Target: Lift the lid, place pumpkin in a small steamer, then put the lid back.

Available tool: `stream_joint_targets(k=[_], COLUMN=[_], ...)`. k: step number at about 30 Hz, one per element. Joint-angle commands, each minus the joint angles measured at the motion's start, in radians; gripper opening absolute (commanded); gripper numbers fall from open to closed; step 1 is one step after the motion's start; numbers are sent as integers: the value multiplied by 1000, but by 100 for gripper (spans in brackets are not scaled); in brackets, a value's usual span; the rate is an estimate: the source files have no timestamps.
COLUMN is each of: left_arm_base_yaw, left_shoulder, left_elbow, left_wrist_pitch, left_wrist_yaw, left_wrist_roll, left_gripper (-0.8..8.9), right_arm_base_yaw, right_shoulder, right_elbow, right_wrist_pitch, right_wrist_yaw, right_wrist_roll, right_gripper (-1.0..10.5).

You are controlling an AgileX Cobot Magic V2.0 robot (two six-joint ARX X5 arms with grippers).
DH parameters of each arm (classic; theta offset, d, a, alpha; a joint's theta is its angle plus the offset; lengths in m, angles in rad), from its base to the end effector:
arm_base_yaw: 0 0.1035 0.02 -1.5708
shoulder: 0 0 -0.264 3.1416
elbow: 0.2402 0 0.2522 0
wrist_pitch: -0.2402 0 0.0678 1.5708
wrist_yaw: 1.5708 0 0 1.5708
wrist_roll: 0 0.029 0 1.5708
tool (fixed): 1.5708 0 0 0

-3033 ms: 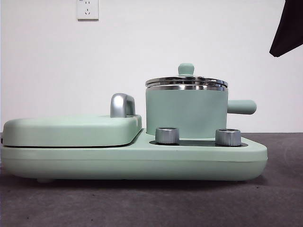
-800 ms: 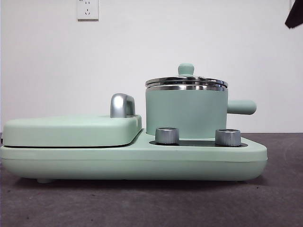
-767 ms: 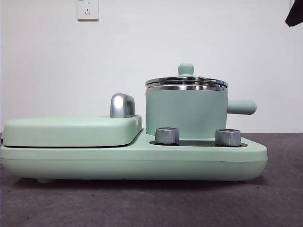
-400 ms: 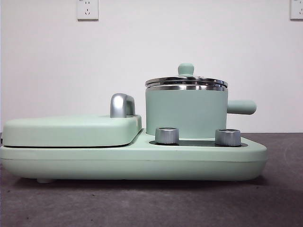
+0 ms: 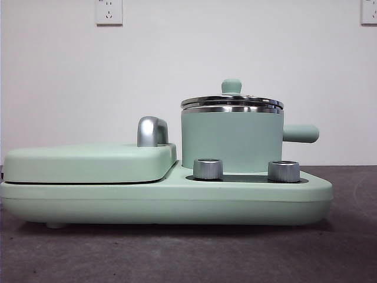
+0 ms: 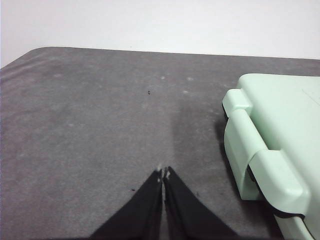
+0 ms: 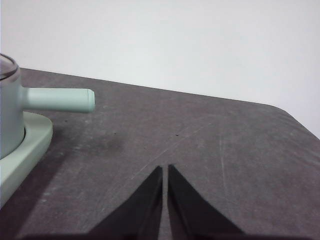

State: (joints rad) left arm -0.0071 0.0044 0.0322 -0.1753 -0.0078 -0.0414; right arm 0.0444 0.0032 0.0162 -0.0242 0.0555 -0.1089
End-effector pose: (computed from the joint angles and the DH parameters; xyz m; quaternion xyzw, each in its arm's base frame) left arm 0.0949 -0.0004 0.1572 -0.0201 0.0737 0.0019 0.9971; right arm 0.0969 0.0027 0.1664 -0.0547 0.0059 -0.0052 0.9985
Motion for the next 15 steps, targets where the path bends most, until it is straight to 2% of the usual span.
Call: stream_joint_targets(k=[1, 15], left_arm_base_yaw=[0, 0], left_shoulder=[-1, -1], left_elbow=[-20, -20], left_wrist_pitch=[15, 16], left_wrist_yaw=[0, 0], left_wrist_roll=[4, 4], left_gripper=[7, 7], right_arm_base_yaw=[-24, -48], right_shoulder=[0, 0], right_elbow=[-4, -4], right_wrist_pitch=[9, 31], right_wrist_yaw=[-37, -29], right_wrist_roll=[-11, -4], right_gripper=[15, 15])
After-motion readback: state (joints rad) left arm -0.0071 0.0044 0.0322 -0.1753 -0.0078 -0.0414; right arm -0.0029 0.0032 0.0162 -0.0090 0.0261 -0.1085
